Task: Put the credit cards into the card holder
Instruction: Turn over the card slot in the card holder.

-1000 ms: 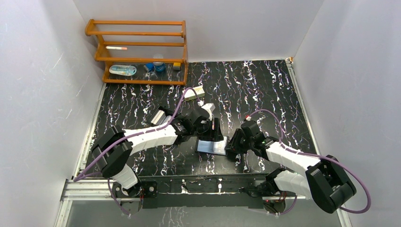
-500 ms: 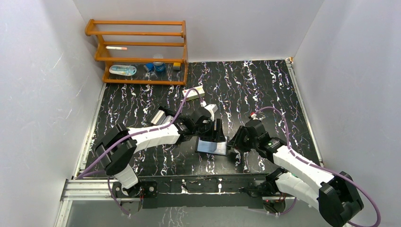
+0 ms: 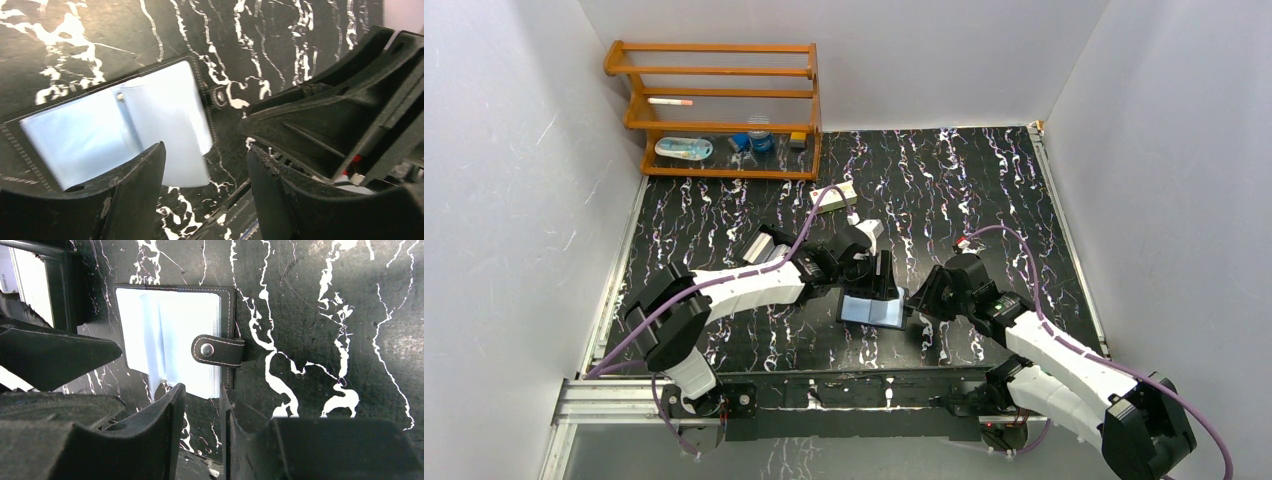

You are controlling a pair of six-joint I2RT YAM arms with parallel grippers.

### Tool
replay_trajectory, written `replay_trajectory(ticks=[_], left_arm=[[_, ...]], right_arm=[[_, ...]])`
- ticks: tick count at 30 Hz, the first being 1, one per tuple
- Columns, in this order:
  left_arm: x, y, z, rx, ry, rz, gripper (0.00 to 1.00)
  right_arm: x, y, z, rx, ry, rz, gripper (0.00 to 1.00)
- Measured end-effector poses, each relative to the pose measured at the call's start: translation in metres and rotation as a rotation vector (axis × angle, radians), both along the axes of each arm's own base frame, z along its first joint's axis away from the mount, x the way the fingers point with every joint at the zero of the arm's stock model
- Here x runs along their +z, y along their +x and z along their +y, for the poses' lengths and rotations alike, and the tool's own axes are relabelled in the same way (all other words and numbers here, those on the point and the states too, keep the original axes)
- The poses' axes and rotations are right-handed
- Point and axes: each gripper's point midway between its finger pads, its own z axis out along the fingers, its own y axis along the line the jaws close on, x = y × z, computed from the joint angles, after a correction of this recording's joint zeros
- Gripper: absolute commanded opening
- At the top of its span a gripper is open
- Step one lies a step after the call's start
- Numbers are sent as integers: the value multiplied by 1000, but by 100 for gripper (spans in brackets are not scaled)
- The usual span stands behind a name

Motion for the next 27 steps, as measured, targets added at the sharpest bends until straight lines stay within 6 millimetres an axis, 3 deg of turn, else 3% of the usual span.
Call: replay_trajectory(ticks=[6,12,27], left_arm=[[7,16,28,70,129,-93,53],[20,25,60,123,241,-184,54],[6,36,102,147,332,-113,54]], right_arm=[[-1,-1,1,4,-1,7,39],[-11,-6,5,31,-3,63,39],[2,5,34,57,131,47,45]])
